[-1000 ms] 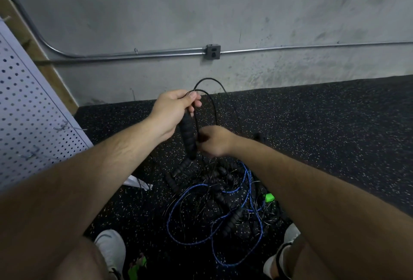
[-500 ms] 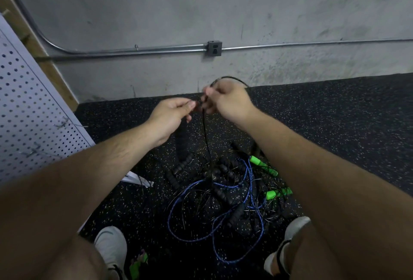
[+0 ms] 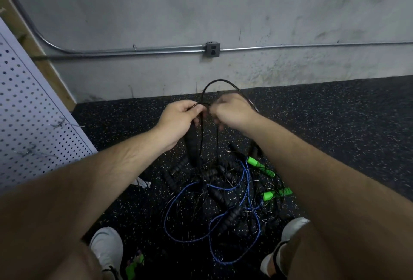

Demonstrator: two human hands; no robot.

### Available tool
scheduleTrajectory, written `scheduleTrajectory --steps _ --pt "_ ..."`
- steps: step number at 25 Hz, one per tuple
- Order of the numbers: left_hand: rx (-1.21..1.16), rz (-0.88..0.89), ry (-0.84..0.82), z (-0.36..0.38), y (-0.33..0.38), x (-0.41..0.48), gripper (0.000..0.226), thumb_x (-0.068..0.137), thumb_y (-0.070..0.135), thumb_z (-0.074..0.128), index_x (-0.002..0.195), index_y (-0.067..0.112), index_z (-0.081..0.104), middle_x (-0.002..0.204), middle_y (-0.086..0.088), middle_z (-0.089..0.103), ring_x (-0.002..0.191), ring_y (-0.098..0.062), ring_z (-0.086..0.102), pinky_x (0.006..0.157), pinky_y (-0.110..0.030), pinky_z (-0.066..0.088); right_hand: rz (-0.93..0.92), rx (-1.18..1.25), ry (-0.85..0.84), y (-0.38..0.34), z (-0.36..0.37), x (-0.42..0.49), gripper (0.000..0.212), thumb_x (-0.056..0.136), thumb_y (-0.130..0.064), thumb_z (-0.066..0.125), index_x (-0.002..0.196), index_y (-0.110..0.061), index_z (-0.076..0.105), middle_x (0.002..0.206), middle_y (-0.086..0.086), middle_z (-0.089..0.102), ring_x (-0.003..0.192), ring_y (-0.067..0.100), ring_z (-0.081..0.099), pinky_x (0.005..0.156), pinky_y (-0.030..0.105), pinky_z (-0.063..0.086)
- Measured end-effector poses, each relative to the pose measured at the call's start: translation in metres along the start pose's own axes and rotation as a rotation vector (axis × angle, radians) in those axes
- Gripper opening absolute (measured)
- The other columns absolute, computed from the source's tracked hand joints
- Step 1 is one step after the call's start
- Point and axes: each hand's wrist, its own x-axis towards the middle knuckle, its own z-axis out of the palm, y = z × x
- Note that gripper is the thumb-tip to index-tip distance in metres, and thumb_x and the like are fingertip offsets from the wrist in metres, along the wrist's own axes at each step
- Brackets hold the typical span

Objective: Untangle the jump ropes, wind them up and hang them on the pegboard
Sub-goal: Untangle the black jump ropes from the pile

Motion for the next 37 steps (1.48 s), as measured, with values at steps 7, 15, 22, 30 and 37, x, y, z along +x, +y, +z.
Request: scheduleTrajectory --steps 7,15,22,30,37 --pt "-0.188 -0.012 -0.008 -0.007 0.015 0.007 0.017 0.102 0.013 0.058 0.095 0.009 0.073 0.086 -0.004 0.072 0.065 -0.007 0.054 0.07 -0.027 0.052 -0.055 -0.192 -0.347 0.029 0.047 -0.003 0.02 0.099 -0.014 0.06 0.08 -0.008 0.062 0.071 0.005 0.064 0.06 0.018 0.063 0.05 0.02 0.05" --pt "-0.139 -0.072 -0.006 -0.027 0.002 0.013 0.014 0.099 0.019 0.064 0.106 0.014 0.075 0.099 -0.002 0.076 0.072 -0.01 0.057 0.071 -0.025 0.054 -0.151 0.098 -0.055 -0.002 0.007 -0.003 0.02 0.105 -0.027 0.052 0.1 -0.012 0.066 0.084 0.002 0.075 0.056 0.004 0.065 0.056 0.022 0.052" --pt "0.018 -0.102 -0.194 -0.008 -0.009 -0.003 0.022 0.096 0.019 0.068 0.115 0.009 0.072 0.102 -0.002 0.078 0.068 -0.007 0.056 0.077 -0.023 0.051 -0.249 0.712 0.133 -0.032 -0.029 0.006 0.018 0.106 -0.014 0.049 0.107 -0.005 0.064 0.093 0.009 0.069 0.073 0.013 0.066 0.059 0.024 0.053" --pt "-0.168 0.02 -0.059 -0.009 0.023 0.01 0.01 0.097 0.01 0.065 0.094 0.01 0.074 0.083 -0.003 0.077 0.063 -0.005 0.056 0.064 -0.02 0.052 -0.02 0.079 -0.036 0.007 0.007 -0.001 0.031 0.08 -0.002 0.07 0.108 -0.008 0.058 0.085 0.01 0.072 0.058 0.02 0.069 0.069 0.042 0.06" --pt "-0.266 0.027 -0.021 -0.013 0.042 0.01 0.011 0.098 0.011 0.063 0.097 0.01 0.074 0.081 0.0 0.076 0.062 -0.003 0.055 0.065 -0.021 0.054 -0.195 0.131 0.135 0.006 0.03 0.006 0.011 0.073 -0.019 0.068 0.081 -0.018 0.059 0.079 0.003 0.071 0.073 0.025 0.072 0.071 0.043 0.06"
